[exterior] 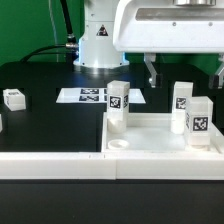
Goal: Assemble square table
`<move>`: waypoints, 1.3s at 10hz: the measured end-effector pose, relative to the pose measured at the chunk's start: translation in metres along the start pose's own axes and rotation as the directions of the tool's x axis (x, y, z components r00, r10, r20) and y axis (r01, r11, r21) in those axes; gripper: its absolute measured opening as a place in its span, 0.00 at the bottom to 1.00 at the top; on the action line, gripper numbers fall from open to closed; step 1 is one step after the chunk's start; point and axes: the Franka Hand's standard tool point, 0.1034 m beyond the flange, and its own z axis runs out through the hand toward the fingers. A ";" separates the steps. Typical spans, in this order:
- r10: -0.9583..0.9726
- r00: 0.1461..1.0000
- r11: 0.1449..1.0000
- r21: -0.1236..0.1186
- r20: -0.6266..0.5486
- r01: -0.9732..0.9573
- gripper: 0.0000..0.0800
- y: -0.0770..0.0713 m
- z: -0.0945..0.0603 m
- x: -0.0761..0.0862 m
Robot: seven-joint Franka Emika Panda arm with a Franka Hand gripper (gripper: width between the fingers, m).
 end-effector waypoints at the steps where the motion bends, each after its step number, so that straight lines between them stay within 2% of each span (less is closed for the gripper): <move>1: 0.018 0.998 1.000 -0.003 0.054 -0.018 0.81 -0.003 -0.001 0.000; 2: 0.048 0.993 0.999 -0.009 0.110 -0.048 0.81 -0.011 -0.003 -0.001; 3: 0.060 0.996 0.998 -0.006 0.063 -0.060 0.81 -0.022 0.004 0.005; 4: 0.056 0.997 0.998 -0.006 0.047 -0.056 0.81 -0.024 0.013 0.004; 5: 0.059 0.997 0.998 -0.010 0.045 -0.059 0.81 -0.021 0.017 0.004; 10: 0.063 0.997 0.998 -0.010 0.044 -0.062 0.81 -0.020 0.018 0.004; 13: 0.088 0.995 0.996 -0.020 0.047 -0.087 0.81 -0.024 0.031 0.006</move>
Offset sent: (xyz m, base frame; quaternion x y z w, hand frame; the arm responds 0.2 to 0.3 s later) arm 0.0057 0.0189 -0.0317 0.0155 0.0445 0.0128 0.9988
